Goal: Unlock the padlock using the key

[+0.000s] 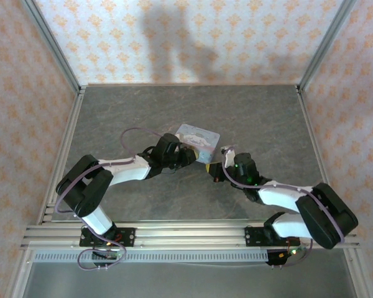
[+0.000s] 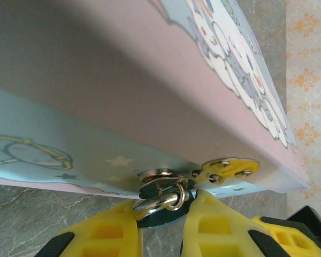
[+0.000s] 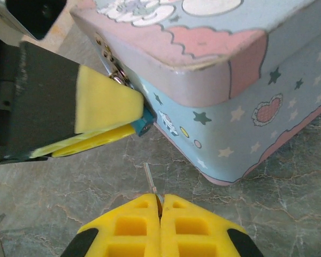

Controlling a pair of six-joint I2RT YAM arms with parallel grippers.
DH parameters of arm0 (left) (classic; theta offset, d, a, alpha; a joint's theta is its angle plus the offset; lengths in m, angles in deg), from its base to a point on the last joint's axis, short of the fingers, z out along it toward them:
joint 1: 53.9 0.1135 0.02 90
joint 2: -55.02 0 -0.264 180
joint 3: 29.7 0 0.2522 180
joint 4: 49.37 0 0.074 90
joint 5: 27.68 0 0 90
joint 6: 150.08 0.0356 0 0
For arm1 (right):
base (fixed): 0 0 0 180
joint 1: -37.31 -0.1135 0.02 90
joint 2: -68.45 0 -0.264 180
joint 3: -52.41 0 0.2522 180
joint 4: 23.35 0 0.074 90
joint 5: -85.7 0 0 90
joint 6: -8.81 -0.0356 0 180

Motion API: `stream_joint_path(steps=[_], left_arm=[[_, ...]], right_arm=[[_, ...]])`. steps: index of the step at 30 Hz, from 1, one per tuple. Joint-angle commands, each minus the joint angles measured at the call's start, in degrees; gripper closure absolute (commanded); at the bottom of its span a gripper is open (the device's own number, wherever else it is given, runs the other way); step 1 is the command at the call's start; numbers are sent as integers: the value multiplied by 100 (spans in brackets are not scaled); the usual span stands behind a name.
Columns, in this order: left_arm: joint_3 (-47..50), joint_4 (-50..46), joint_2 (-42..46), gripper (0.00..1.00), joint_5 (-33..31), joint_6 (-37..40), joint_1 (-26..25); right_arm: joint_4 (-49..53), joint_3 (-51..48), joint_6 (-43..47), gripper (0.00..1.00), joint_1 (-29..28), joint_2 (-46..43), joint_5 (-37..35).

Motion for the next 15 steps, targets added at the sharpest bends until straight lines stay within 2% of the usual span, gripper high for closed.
stream_joint_path(steps=[1,7,15], left_arm=[[-245,-2,260,87,175,-138,62],[-309,-125,272,87,158,-121,83],[-226,-167,250,89,-47,-14,94]], right_arm=[[-740,201,134,100,-32,292,112],[-933,279,263,100,-136,664,-25],[-680,333,234,100,-137,643,-153]])
